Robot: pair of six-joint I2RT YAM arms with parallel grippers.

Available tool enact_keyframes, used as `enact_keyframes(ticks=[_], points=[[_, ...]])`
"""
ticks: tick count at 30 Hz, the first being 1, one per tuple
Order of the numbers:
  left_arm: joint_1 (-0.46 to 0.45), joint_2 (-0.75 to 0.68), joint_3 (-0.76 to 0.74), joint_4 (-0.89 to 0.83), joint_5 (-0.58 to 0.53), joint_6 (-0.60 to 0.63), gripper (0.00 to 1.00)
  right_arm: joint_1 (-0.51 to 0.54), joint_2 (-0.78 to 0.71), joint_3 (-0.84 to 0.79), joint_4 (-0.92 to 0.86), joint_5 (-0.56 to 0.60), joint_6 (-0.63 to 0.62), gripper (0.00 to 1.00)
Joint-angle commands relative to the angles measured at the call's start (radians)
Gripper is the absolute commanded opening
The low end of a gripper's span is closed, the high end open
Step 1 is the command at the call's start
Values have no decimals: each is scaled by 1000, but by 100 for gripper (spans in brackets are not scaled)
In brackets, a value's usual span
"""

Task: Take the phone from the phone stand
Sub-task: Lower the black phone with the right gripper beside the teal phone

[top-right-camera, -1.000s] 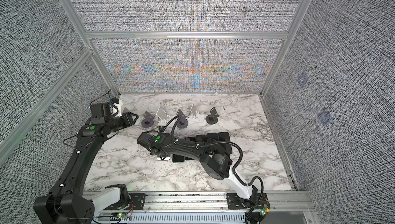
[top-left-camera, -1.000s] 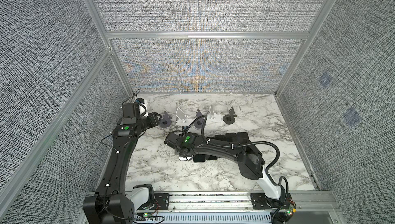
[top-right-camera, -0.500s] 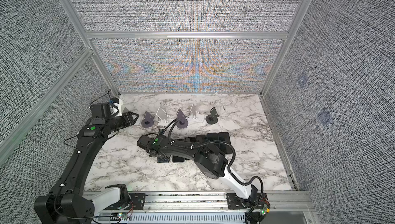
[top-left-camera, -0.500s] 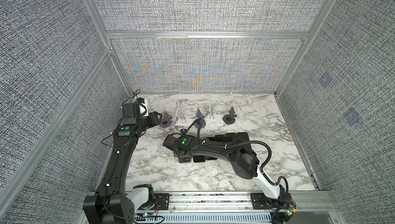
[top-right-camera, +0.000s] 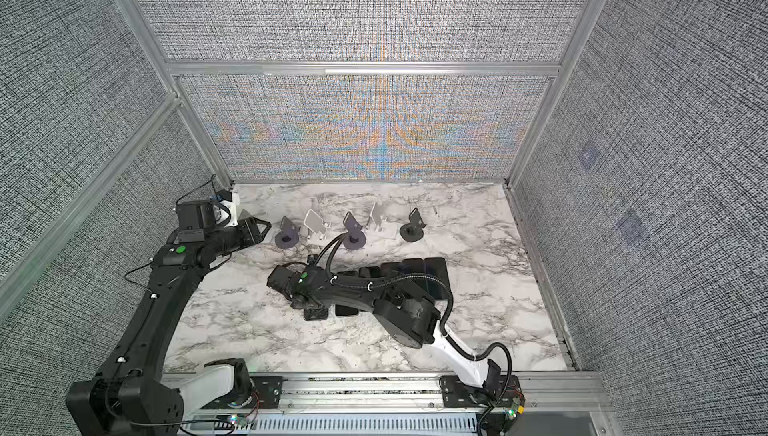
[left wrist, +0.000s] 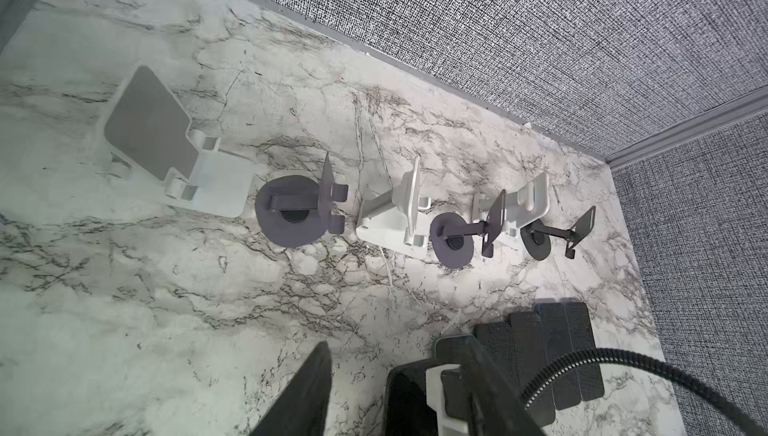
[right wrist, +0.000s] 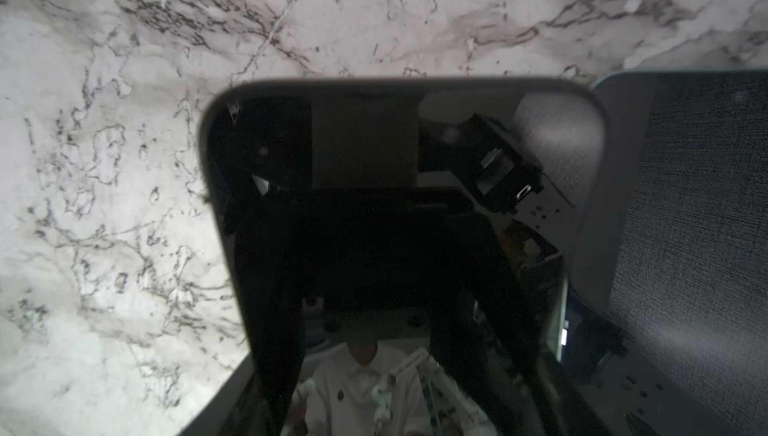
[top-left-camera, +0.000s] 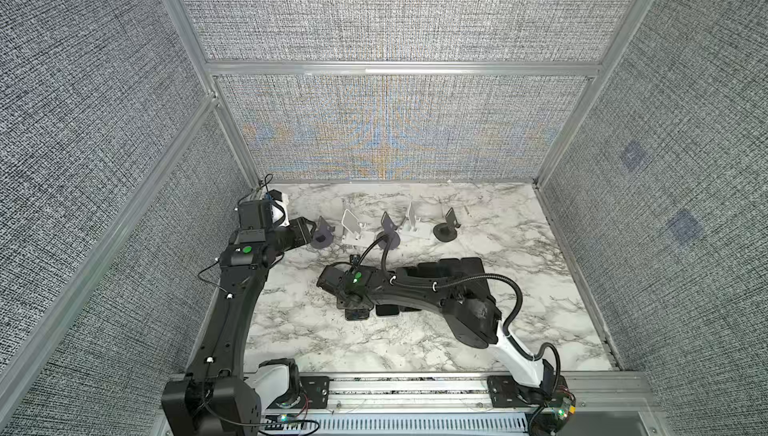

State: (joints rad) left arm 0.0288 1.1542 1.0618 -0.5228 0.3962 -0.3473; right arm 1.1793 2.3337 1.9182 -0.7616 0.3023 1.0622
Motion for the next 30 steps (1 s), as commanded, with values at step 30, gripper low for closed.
enact_keyframes(ticks=[30], points=[[1, -18, -3, 27, 10, 15, 51, 6, -62, -20, -14, 19, -1, 71]])
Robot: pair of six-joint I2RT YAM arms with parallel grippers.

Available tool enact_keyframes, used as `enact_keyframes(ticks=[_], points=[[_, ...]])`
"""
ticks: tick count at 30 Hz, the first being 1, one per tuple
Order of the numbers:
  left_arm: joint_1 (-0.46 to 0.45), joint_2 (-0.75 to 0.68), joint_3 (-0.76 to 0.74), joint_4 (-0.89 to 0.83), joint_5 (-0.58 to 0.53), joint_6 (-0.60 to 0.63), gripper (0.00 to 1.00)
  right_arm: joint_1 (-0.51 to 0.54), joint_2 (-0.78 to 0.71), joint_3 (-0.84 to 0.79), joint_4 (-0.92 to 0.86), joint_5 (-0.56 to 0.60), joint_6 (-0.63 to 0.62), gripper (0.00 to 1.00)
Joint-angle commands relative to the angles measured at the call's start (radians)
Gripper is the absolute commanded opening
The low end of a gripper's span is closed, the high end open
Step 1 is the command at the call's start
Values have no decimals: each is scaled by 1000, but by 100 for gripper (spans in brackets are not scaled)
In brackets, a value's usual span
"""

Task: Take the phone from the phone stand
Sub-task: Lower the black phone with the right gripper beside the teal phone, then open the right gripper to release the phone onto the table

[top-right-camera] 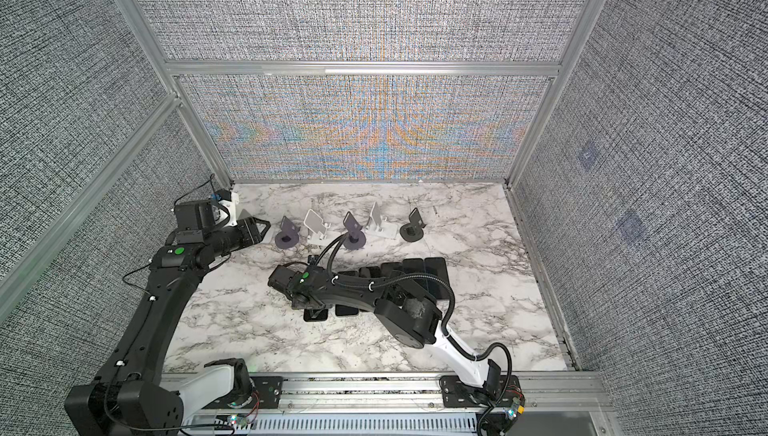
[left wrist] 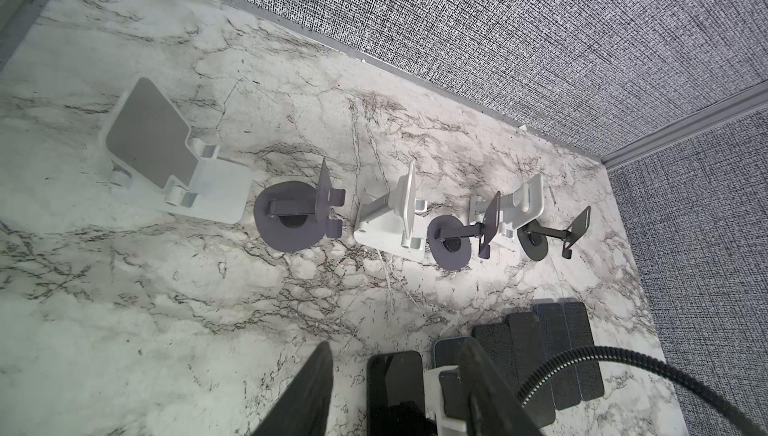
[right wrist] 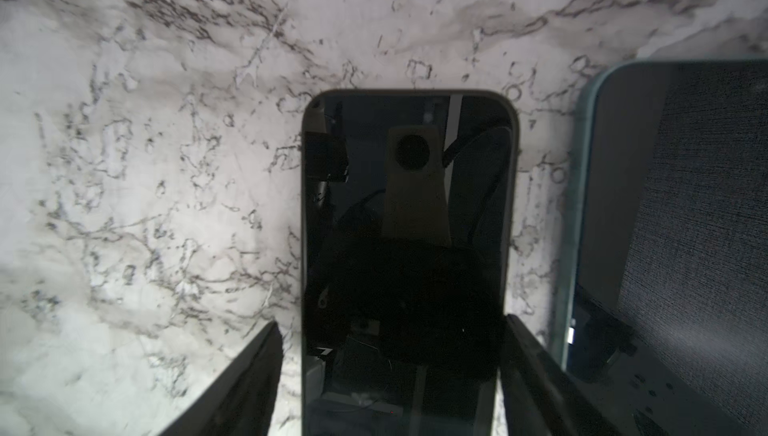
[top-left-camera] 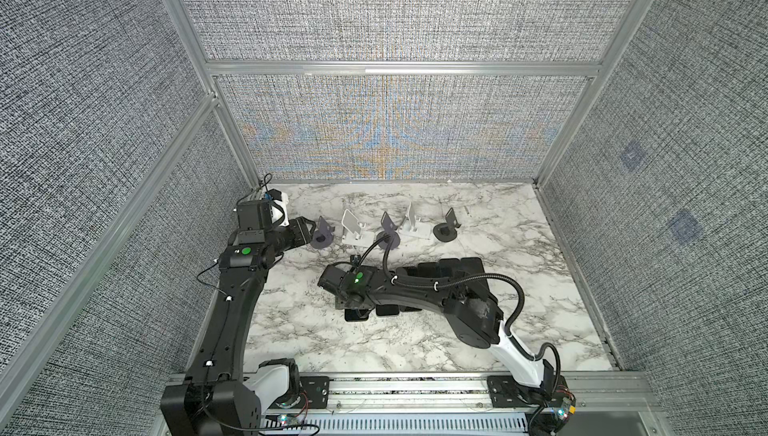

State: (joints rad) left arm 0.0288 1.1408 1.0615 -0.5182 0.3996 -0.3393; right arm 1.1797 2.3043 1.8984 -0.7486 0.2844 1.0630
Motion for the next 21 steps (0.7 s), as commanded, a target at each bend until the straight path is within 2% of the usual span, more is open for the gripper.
enact_keyframes(ticks=[1, 7, 10, 13, 15, 17, 19, 21], points=[[1, -4, -3, 22, 7, 8, 51, 6, -47, -4, -31, 50, -8, 71], [3, -12, -5, 25, 5, 6, 51, 7, -84, -14, -22, 58, -53, 69], [2, -16, -5, 25, -1, 6, 51, 6, -63, 11, -13, 24, -81, 61], [3, -24, -6, 25, -9, 9, 50, 11, -35, 42, 3, -18, -97, 47], [2, -34, -4, 18, -30, 29, 50, 20, -16, 62, 17, -35, -121, 23], [4, -50, -8, 22, -47, 31, 50, 26, 2, 82, 29, -59, -139, 10], [5, -64, -18, 36, -51, 31, 49, 31, 23, 105, 38, -79, -145, 1], [4, -69, -20, 40, -52, 27, 49, 38, 43, 126, 46, -97, -150, 0]])
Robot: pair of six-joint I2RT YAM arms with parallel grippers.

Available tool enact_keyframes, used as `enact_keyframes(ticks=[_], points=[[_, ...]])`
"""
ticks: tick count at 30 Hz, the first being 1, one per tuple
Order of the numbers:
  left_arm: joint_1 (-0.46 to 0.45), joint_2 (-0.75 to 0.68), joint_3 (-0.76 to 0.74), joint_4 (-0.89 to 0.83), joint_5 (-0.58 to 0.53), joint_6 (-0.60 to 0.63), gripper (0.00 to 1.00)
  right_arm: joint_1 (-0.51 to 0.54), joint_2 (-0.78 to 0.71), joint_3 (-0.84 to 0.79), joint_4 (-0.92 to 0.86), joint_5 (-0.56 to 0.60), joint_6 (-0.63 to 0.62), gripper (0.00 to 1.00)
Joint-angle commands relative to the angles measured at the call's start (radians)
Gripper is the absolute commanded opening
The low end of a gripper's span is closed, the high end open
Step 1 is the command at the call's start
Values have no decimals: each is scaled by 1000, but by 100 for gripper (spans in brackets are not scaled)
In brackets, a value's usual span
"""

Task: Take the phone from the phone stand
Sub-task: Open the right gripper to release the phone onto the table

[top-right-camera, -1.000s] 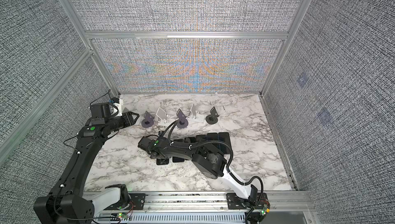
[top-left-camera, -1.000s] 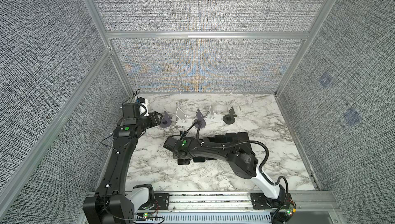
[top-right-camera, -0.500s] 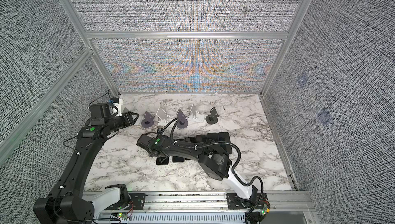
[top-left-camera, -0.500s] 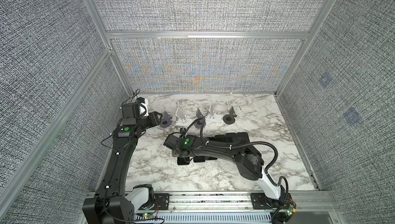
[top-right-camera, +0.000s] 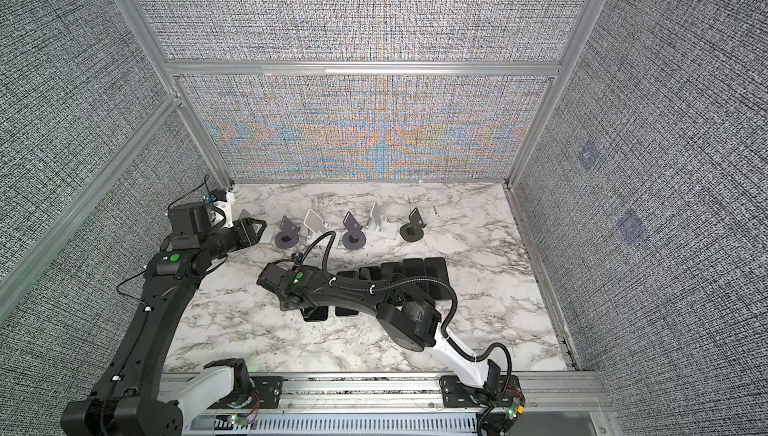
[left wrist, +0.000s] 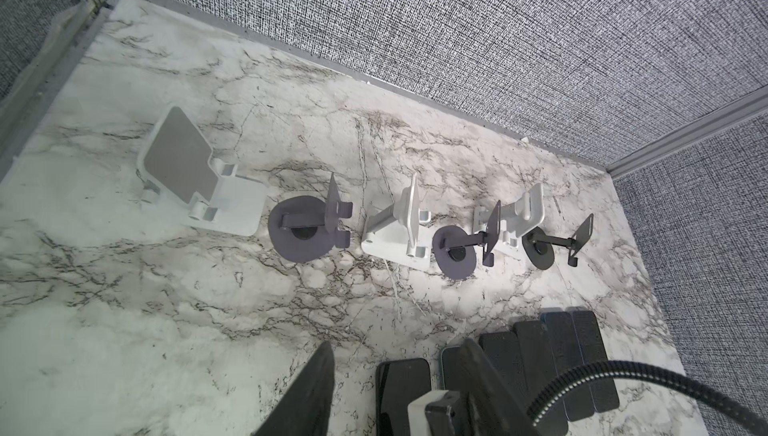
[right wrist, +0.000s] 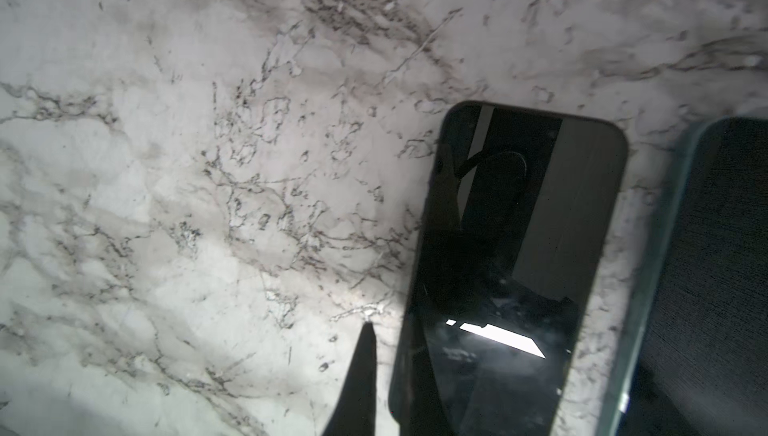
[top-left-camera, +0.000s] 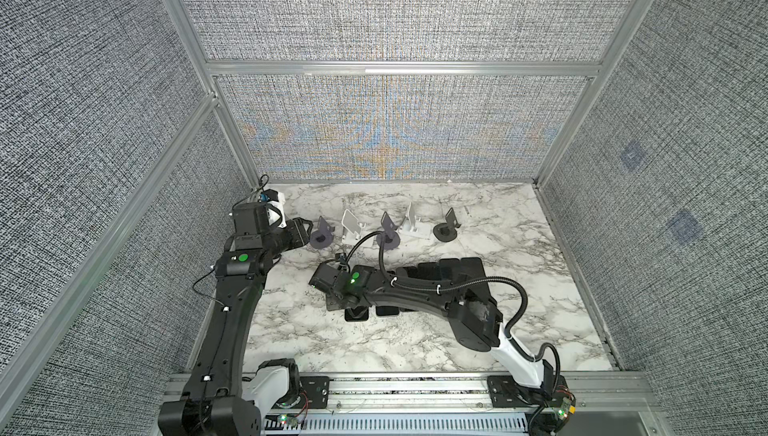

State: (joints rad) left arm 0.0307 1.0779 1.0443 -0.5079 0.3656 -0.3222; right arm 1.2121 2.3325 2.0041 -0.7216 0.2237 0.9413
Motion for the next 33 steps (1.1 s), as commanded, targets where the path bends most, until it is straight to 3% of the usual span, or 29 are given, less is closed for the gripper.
enact_keyframes(ticks=[1, 10, 33], points=[[2, -5, -3, 28, -17, 10, 49, 6, 30, 35, 13, -44, -29, 0], [5, -1, 0, 27, -10, 10, 49, 4, 81, 51, 5, -59, -8, 0], [7, 5, -4, 34, 2, 2, 49, -9, 4, -95, -17, 8, 74, 0]])
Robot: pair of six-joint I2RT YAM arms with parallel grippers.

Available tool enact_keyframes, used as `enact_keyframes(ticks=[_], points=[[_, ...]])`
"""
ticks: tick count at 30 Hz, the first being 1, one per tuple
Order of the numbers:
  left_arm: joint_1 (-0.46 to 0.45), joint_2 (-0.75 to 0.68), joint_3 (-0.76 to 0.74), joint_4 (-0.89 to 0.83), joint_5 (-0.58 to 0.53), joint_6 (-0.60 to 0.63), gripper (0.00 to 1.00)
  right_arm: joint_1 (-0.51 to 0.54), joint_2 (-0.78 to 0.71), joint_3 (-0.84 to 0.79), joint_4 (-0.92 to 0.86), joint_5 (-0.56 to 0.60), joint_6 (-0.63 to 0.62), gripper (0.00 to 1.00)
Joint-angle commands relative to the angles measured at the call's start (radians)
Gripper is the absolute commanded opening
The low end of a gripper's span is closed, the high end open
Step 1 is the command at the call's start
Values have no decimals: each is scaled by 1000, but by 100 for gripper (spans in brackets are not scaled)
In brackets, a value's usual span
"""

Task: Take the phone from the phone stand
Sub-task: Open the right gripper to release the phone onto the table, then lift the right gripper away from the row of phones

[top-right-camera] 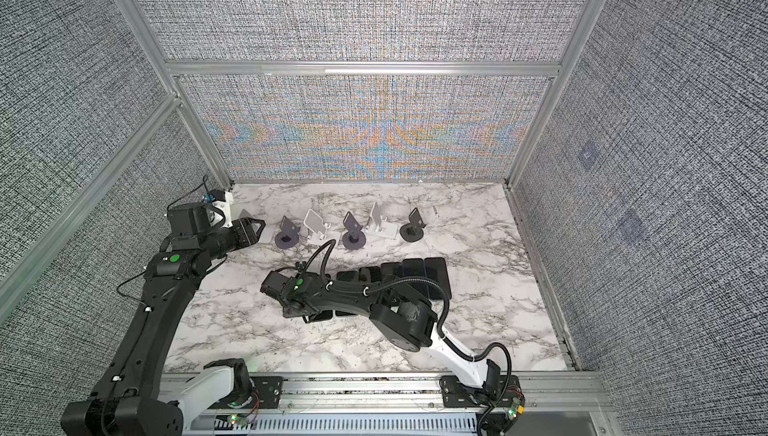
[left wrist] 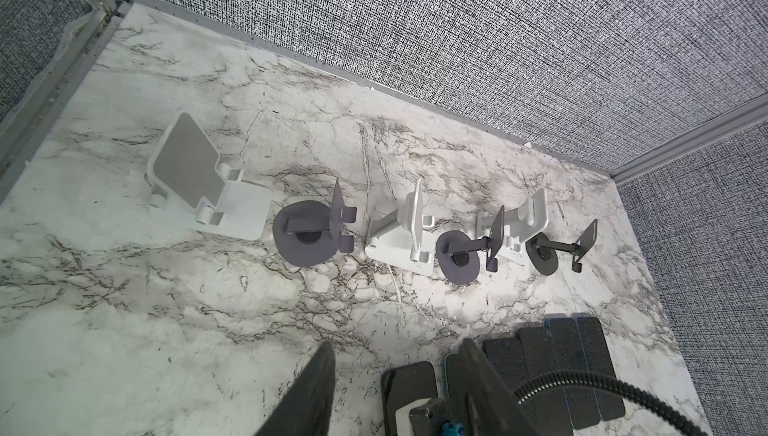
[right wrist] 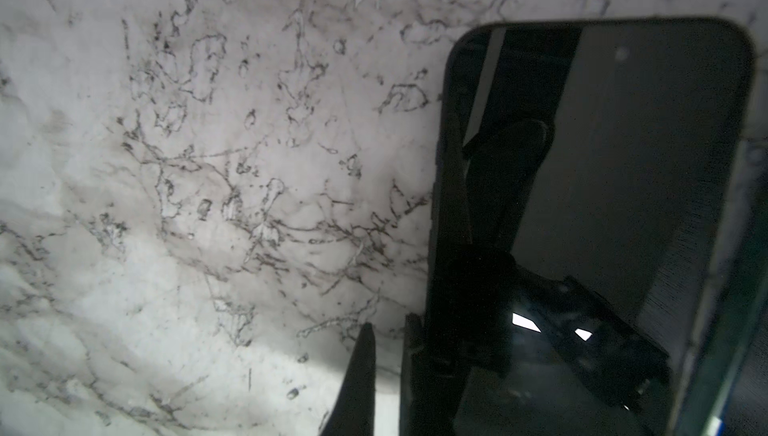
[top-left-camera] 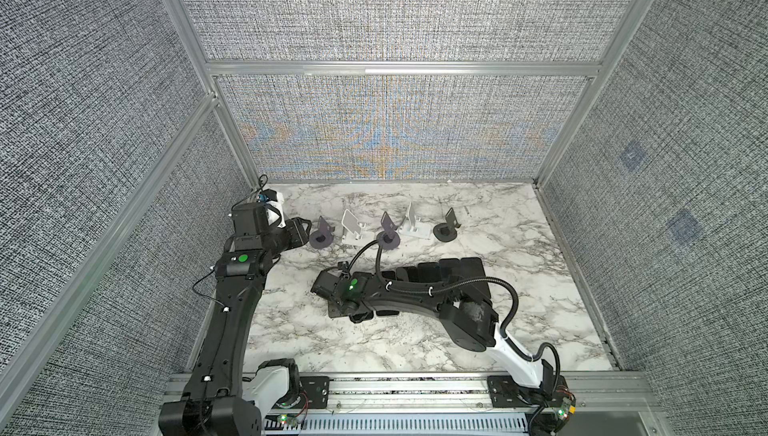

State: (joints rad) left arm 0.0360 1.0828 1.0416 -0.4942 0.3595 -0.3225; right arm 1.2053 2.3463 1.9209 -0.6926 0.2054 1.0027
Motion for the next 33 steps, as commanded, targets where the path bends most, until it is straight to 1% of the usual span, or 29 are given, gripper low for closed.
enact_keyframes(ticks=[1, 10, 15, 16, 18, 21, 22, 25, 27, 29, 31, 32, 33], points=[[1, 0, -1, 20, 9, 3, 49, -3, -13, -19, -42, 27, 16, 0], [2, 0, -1, 21, 13, 3, 49, -9, -22, -33, -39, 40, 29, 0], [2, -1, -2, 22, 14, 5, 49, -9, -38, -20, -31, 40, 3, 0], [1, 0, 0, 19, 14, 4, 49, -10, -48, -23, -28, 48, -2, 1], [2, 1, 0, 17, 16, 5, 49, -9, -73, -29, -25, 66, -15, 6], [2, 3, 2, 16, 11, 8, 49, -19, -121, -48, -24, 80, -35, 11], [4, 5, 2, 16, 10, 9, 49, -22, -143, -60, -24, 87, -37, 12], [8, 6, 1, 16, 10, 11, 49, -31, -216, -105, -19, 140, -126, 13], [8, 8, 0, 17, 10, 14, 50, -34, -292, -159, -7, 213, -203, 14], [8, 15, 0, 17, 6, 18, 50, -49, -402, -261, 22, 312, -272, 16], [8, 18, -1, 15, -3, 21, 51, -86, -516, -369, 50, 363, -341, 23], [8, 19, -4, 15, -13, 24, 52, -116, -576, -426, 55, 380, -375, 29], [8, 21, -5, 15, -22, 24, 52, -148, -625, -469, 60, 380, -409, 33]])
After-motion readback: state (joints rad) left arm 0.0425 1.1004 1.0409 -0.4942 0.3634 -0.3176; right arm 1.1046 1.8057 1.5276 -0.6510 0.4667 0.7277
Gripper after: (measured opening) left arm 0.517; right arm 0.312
